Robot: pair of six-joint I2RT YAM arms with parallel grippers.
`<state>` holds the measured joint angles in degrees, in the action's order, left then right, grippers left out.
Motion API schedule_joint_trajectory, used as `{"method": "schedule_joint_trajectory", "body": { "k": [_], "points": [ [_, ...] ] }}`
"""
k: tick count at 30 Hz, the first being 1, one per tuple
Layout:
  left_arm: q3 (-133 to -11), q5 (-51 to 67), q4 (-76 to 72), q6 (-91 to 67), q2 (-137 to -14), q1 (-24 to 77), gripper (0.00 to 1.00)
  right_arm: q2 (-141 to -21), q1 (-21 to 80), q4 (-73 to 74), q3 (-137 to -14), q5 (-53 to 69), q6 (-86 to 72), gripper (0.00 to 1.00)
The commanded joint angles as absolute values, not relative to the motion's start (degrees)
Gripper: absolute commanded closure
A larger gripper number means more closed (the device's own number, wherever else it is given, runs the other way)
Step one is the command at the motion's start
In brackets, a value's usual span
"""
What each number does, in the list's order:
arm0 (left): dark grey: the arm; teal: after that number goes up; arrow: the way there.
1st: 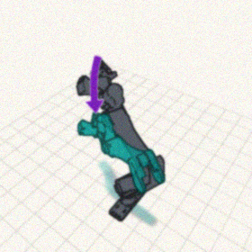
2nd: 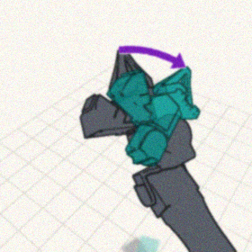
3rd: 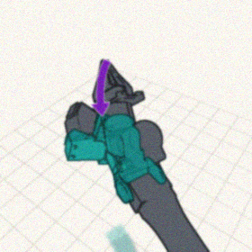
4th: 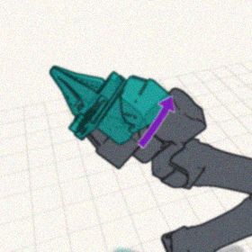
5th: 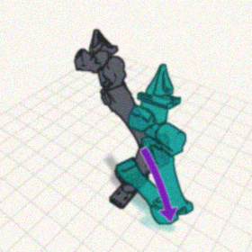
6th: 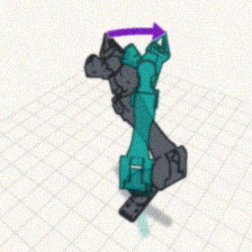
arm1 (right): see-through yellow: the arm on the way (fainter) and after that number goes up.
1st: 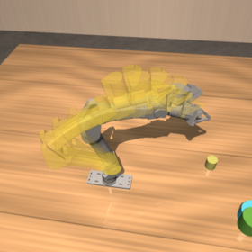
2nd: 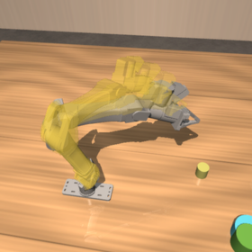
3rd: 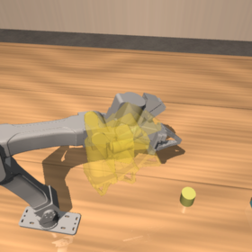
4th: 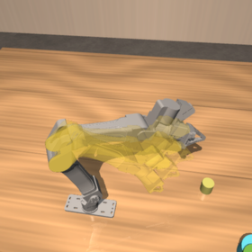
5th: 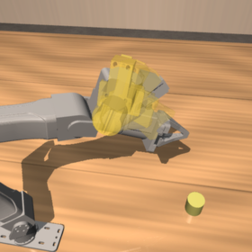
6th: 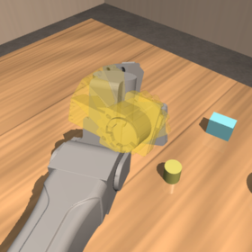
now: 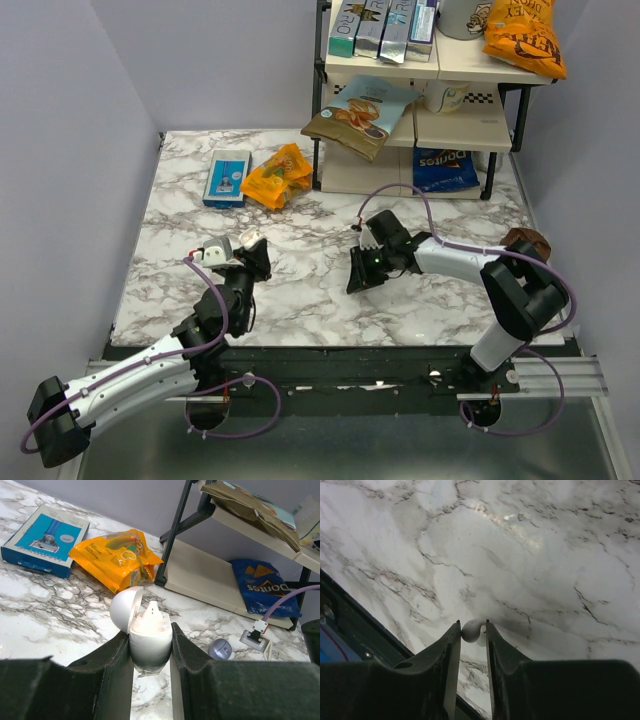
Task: Insert the wireless bluetooth earbuds into the charging case
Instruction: Pick up the earbud from the center of the board.
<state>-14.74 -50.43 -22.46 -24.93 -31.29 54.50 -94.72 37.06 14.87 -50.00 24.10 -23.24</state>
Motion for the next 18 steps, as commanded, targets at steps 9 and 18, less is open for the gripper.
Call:
{"method": "schedule_joint_trajectory", "body": {
  "k": [9, 18],
  "points": [
    [-14.33, -49.83, -21.18, -25.31, -31.03, 54.84, 1.0, -93.52, 37.0, 20.74, -54.49, 13.9, -19.07, 0.53],
    [-14.33, -49.66, -20.74, -25.49, -30.85, 54.93, 1.0, -89.38, 37.0, 19.87, -50.81, 12.04, -19.95, 0.53]
  ]
}}
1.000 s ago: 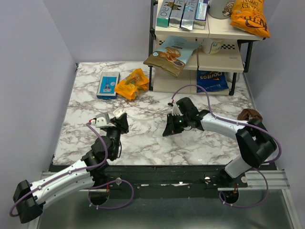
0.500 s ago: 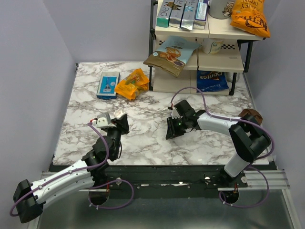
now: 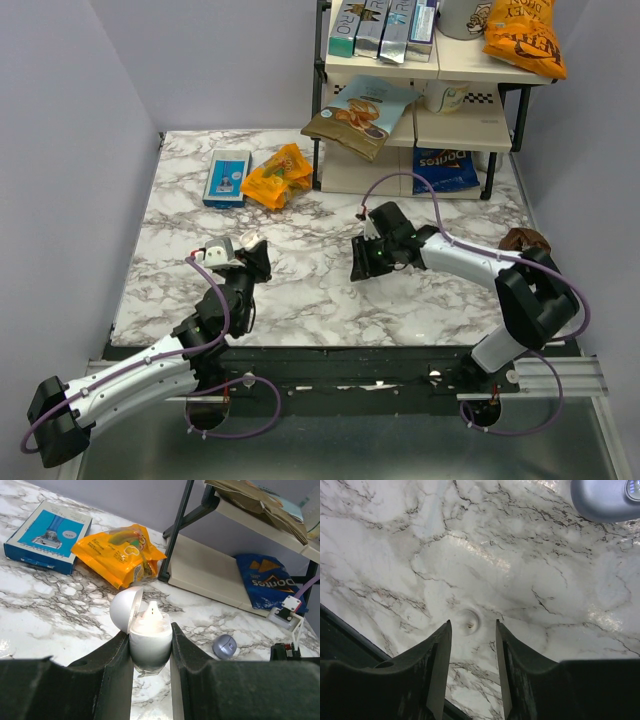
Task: Insert the wireless bluetooth earbuds into the charging case
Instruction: Pick up the earbud from the center of the board.
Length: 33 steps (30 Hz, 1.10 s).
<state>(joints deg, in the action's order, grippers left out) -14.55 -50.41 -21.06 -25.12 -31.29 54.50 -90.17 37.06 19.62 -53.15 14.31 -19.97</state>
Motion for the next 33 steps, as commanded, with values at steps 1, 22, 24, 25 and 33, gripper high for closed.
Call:
{"method": "schedule_joint_trajectory", "body": {
  "k": [1, 22, 24, 25, 33],
  "points": [
    [-14.24, -49.75, -20.66, -25.58, -30.76, 54.93, 1.0, -89.3, 37.0, 19.25, -49.32, 12.39, -20.47, 0.57],
    [-14.15, -50.45, -17.93, -27.25, -29.53, 55.28, 1.0, -96.24, 44.47, 26.36, -59.67, 6.78, -20.83, 0.52],
    [-14.06, -50.71, -17.58, -27.16, -28.83, 55.37, 1.0, -96.94, 44.65, 27.77, -60.12, 5.37, -20.92, 0.52],
    [-13.89, -50.89, -17.58, -27.07, -28.65, 55.37, 1.0, -97.2, 44.65, 28.12, -60.29, 4.14, -21.0, 0.53],
    [-13.36, -50.98, -17.84, -27.51, -28.74, 55.46, 1.0, -98.87, 45.88, 29.0, -60.55, 2.72, -21.36, 0.53]
  ]
}}
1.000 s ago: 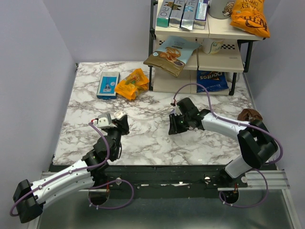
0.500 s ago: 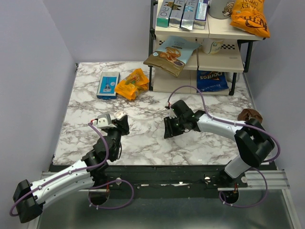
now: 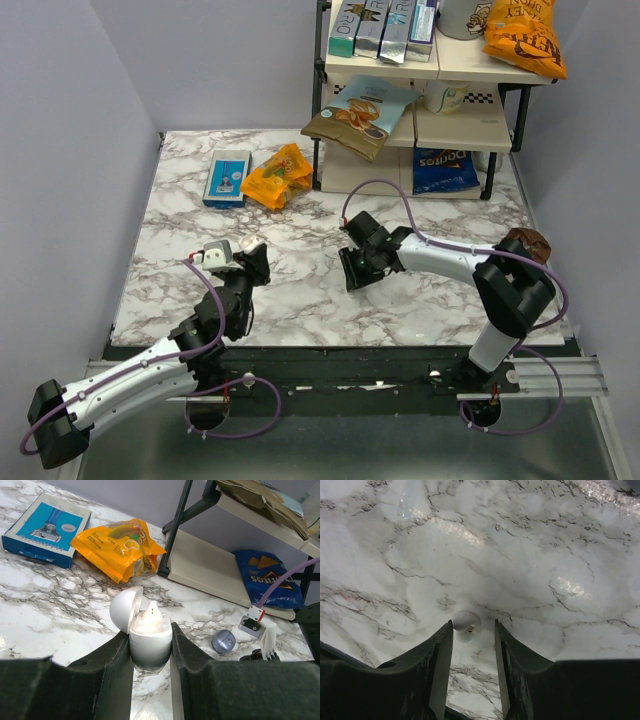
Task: Insert the wireless bluetooth earbuds into the charging case
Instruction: Pick up the earbud from the center of the board.
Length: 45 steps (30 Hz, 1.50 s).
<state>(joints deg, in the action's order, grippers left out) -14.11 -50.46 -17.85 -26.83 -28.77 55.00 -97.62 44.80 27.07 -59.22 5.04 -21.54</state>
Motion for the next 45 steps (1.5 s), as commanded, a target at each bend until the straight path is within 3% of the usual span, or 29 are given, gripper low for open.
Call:
{"method": "schedule_joint_trajectory", "body": {
  "k": [1, 11, 19, 27, 30, 45],
  "points": [
    [-13.45, -50.89, -17.84, -27.51, -28.65, 55.46, 1.0, -99.05, 45.88, 29.0, -60.73, 2.72, -21.36, 0.54],
    [-13.27, -51.24, -16.79, -27.6, -27.34, 55.46, 1.0, -101.95, 46.76, 29.71, -62.93, 2.64, -20.65, 0.57],
    [-13.36, -51.15, -16.26, -27.68, -27.42, 55.55, 1.0, -100.55, 46.85, 29.44, -61.09, 2.38, -20.48, 0.77],
    [-13.71, -51.15, -16.52, -27.69, -27.69, 55.55, 1.0, -91.25, 46.85, 22.34, -57.4, 2.73, -20.91, 0.9],
    [-13.97, -51.06, -16.44, -27.86, -27.77, 55.55, 1.0, -90.18, 45.36, 20.93, -57.48, 2.55, -26.7, 0.99],
    [-15.82, -53.52, -15.56, -29.97, -28.39, 55.99, 1.0, -87.01, 33.49, 20.39, -49.83, 2.99, -79.0, 0.99]
  ]
}}
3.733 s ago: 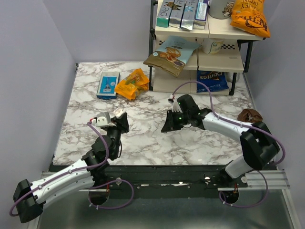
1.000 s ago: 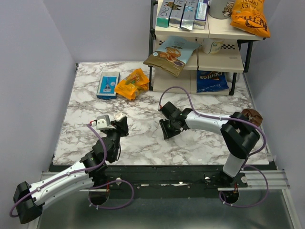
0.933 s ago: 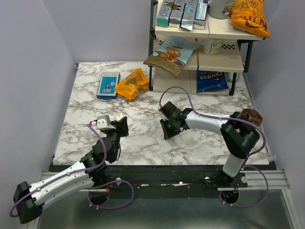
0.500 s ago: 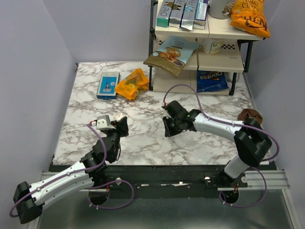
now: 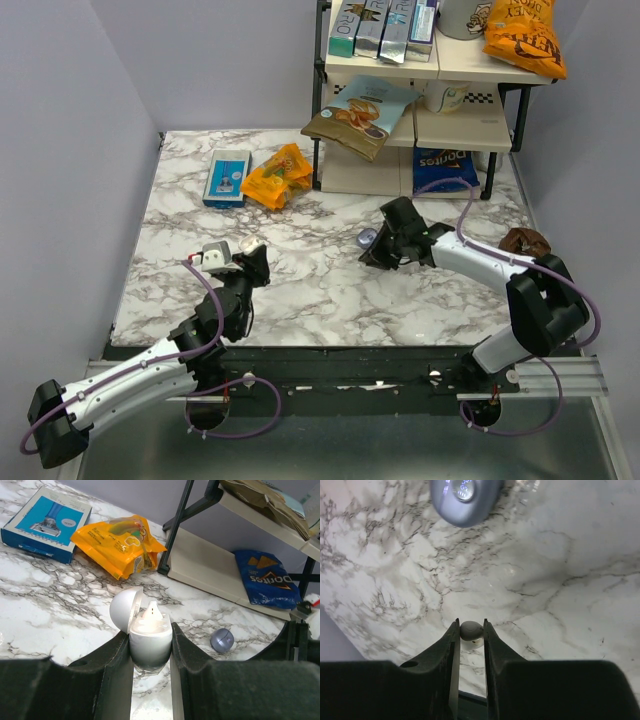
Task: Insert the wireless bluetooth earbuds into the charging case
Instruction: Pick up the earbud from the center of the board.
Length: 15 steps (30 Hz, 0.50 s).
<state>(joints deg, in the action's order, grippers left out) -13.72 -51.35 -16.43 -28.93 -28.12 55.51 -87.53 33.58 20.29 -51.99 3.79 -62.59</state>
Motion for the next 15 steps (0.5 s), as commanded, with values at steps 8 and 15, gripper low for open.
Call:
{"method": "schedule_joint_trajectory", "body": {
  "k": [8, 15],
  "points": [
    [-14.77, -54.14, -13.71, -32.17, -26.98, 56.78, 1.0, -90.17, 33.49, 20.74, -49.66, 3.78, -82.09, 0.88],
    [-14.24, -54.05, -13.36, -32.78, -26.63, 57.13, 1.0, -91.93, 33.49, 20.31, -47.82, 2.99, -81.65, 0.67]
  ]
}}
